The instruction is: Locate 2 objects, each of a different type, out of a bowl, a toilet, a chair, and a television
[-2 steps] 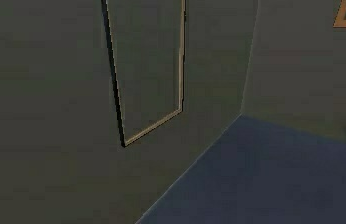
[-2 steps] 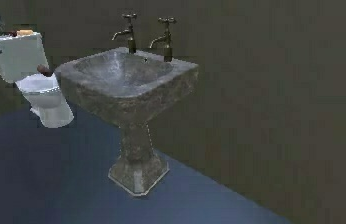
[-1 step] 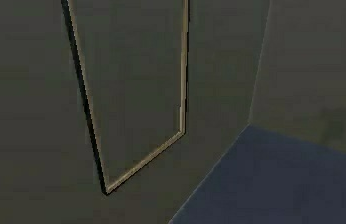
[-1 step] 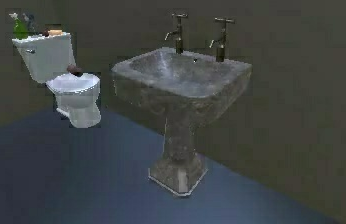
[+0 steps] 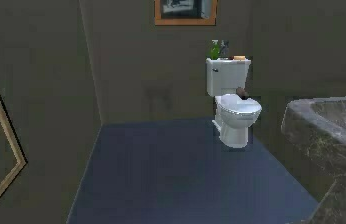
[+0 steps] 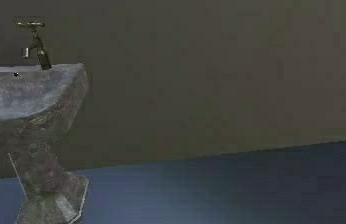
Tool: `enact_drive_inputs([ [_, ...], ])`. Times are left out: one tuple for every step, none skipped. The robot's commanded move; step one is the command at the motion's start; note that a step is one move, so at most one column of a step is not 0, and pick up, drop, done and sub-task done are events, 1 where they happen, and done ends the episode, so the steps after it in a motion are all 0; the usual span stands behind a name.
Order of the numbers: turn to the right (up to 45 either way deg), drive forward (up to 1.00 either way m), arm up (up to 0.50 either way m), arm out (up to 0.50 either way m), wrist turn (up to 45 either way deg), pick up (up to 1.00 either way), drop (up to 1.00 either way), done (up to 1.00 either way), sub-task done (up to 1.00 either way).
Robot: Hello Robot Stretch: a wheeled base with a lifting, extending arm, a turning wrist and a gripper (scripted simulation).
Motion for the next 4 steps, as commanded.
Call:
enact_drive_inputs([
  [3.0, 0.00, 0.00, 0.00, 0.0, 0.00, 0.00, 0.00, 0.00],
  [0.0, 1.00, 0.00, 0.00, 0.0, 0.00, 0.00, 0.00, 0.00],
  [6.0, 0.00, 0.00, 0.00, 0.0, 0.00, 0.00, 0.00, 0.00],
  [0.0, 0.25, 0.00, 0.00, 0.0, 0.00, 0.00, 0.00, 0.00],
])
